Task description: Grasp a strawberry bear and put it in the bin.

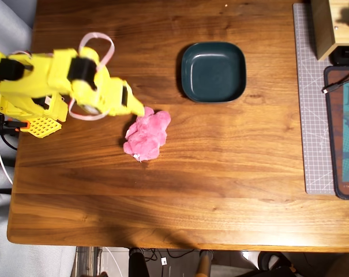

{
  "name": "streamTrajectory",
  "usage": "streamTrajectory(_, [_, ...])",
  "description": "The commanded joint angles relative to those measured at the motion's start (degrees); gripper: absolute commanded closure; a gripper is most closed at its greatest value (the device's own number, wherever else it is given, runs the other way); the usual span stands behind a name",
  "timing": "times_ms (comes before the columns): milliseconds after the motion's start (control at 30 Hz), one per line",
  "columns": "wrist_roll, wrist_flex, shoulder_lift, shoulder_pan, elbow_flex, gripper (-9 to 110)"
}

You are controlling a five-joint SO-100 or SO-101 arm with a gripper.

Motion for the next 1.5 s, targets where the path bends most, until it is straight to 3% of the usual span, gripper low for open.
streamTrajectory(0, [-0.3, 2.7, 0.4, -6.3, -4.7, 71])
streamTrajectory(233, [-0.1, 1.5, 0.4, -11.9, -1.7, 69])
streamTrajectory(667, [5.8, -18.5, 0.8, -5.4, 6.0, 65])
streamTrajectory(967, [20.2, -19.3, 3.3, 0.1, 8.6, 65])
streamTrajectory(1467, [19.6, -32.3, 6.1, 1.2, 23.1, 64])
